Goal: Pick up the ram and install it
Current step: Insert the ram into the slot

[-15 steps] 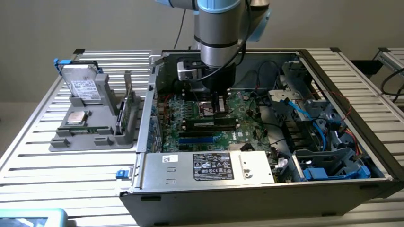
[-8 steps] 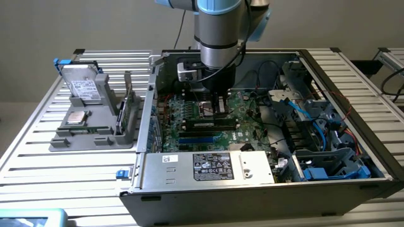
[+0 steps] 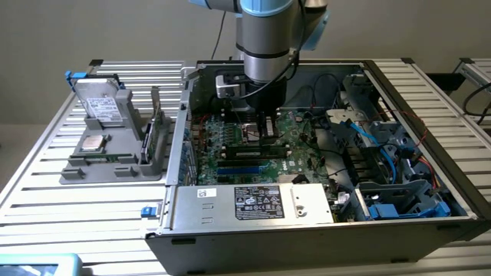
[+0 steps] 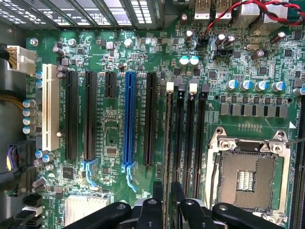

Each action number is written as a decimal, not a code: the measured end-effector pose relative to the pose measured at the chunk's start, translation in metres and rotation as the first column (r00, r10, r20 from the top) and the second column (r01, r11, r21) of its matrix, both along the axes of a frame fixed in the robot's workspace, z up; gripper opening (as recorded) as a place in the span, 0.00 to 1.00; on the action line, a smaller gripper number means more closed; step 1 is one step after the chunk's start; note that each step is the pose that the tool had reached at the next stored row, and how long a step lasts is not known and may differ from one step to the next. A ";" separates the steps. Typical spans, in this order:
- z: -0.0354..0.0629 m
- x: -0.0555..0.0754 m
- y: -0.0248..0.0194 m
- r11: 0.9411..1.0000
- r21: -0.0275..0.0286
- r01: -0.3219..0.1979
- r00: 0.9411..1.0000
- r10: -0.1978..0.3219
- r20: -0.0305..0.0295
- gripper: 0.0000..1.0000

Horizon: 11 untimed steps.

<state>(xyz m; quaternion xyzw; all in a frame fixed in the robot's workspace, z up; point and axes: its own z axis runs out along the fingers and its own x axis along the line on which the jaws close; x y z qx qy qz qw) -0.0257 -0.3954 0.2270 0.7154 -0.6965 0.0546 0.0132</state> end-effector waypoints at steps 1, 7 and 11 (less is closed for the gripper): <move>0.0020 0.001 0.0000 1.000 0.000 0.000 1.000 0.000 0.000 0.22; 0.0111 0.010 0.0000 1.000 0.000 0.000 1.000 0.000 -0.013 0.22; 0.0185 0.018 -0.0001 1.000 0.000 0.000 1.000 0.000 -0.030 0.22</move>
